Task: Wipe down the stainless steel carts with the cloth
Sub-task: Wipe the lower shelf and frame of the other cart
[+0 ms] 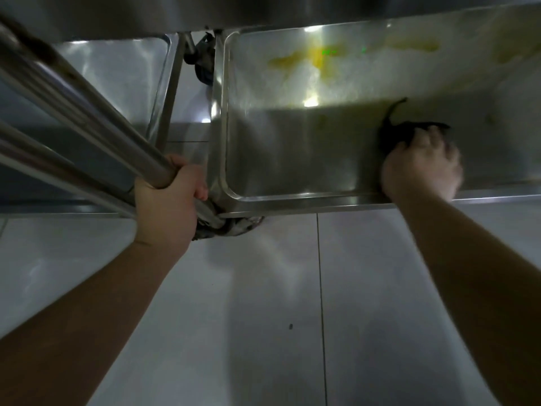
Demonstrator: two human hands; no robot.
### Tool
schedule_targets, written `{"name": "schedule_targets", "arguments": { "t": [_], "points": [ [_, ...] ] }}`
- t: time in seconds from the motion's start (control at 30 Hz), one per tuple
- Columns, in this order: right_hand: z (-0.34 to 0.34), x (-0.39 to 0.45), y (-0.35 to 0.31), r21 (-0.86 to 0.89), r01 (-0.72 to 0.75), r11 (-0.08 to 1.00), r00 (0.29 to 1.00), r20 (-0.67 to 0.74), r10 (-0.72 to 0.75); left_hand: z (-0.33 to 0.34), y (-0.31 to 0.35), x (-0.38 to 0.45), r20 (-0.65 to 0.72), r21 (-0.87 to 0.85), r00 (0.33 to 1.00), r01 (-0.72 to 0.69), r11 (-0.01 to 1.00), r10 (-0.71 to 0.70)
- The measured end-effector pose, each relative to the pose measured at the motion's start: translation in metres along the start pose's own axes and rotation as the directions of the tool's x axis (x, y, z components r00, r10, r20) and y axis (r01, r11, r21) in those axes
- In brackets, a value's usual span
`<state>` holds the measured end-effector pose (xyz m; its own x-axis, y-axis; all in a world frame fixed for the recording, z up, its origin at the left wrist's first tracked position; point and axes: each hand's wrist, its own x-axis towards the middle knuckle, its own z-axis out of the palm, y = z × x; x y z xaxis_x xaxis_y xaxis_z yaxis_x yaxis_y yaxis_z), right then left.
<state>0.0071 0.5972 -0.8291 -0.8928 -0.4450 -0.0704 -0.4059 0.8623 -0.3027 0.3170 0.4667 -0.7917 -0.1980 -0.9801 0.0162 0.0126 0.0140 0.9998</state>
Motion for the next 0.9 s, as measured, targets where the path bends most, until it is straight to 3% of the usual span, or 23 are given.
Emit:
{"name": "schedule_targets", "arguments": {
  "t": [0.13, 0.2, 0.3, 0.37, 0.4, 0.43, 0.53, 0.63, 0.67, 0.77, 0.83, 0.9],
  "points": [
    [0.037, -0.024, -0.109, 0.032, 0.317, 0.948, 0.943, 0.097, -0.319, 0.001, 0.0, 0.001, -0.007, 0.013, 1.0, 0.009, 1.0, -0.009],
    [0.049, -0.04, -0.155, 0.082, 0.556, 0.827, 0.808, 0.181, -0.561, 0.002, 0.001, 0.0, -0.023, 0.011, 1.0, 0.016, 1.0, -0.016],
    [0.059, -0.061, -0.186, 0.144, 0.804, 0.577, 0.526, 0.281, -0.803, 0.004, 0.001, 0.0, -0.022, -0.022, 1.0, 0.021, 1.0, -0.022],
    [0.062, -0.059, -0.179, 0.167, 0.856, 0.49, 0.428, 0.303, -0.851, 0.005, 0.002, 0.0, -0.01, -0.037, 1.0, 0.028, 0.999, -0.029],
    [0.06, -0.053, -0.171, 0.168, 0.861, 0.481, 0.423, 0.291, -0.858, 0.004, 0.002, 0.0, -0.006, -0.034, 1.0, 0.027, 0.999, -0.027],
    [0.056, -0.041, -0.16, 0.164, 0.844, 0.511, 0.463, 0.26, -0.848, 0.004, 0.002, -0.001, -0.004, -0.024, 1.0, 0.023, 0.999, -0.023],
    [0.037, 0.016, -0.111, 0.136, 0.684, 0.717, 0.711, 0.096, -0.696, 0.002, 0.004, -0.001, 0.009, 0.004, 1.0, 0.002, 1.0, -0.002],
    [0.01, 0.079, -0.038, 0.062, 0.332, 0.941, 0.943, 0.001, -0.332, 0.004, 0.003, -0.002, 0.001, -0.008, 1.0, -0.005, 1.0, 0.005],
    [0.002, 0.091, -0.019, 0.048, 0.181, 0.982, 0.983, -0.015, -0.18, 0.004, 0.002, -0.003, -0.008, -0.015, 1.0, -0.007, 1.0, 0.007],
    [-0.004, 0.098, -0.009, 0.038, -0.06, 0.997, 0.998, -0.024, 0.061, 0.006, 0.002, -0.003, -0.014, -0.027, 1.0, -0.017, 0.999, 0.017],
    [0.003, 0.089, -0.037, 0.069, -0.079, 0.994, 0.997, -0.013, 0.08, 0.006, 0.003, -0.002, 0.0, -0.033, 1.0, -0.009, 0.999, 0.009],
    [0.017, 0.073, -0.08, 0.097, -0.003, 0.995, 1.0, 0.001, 0.003, 0.006, 0.002, -0.002, 0.002, -0.037, 1.0, -0.006, 0.999, 0.007]
  ]
}}
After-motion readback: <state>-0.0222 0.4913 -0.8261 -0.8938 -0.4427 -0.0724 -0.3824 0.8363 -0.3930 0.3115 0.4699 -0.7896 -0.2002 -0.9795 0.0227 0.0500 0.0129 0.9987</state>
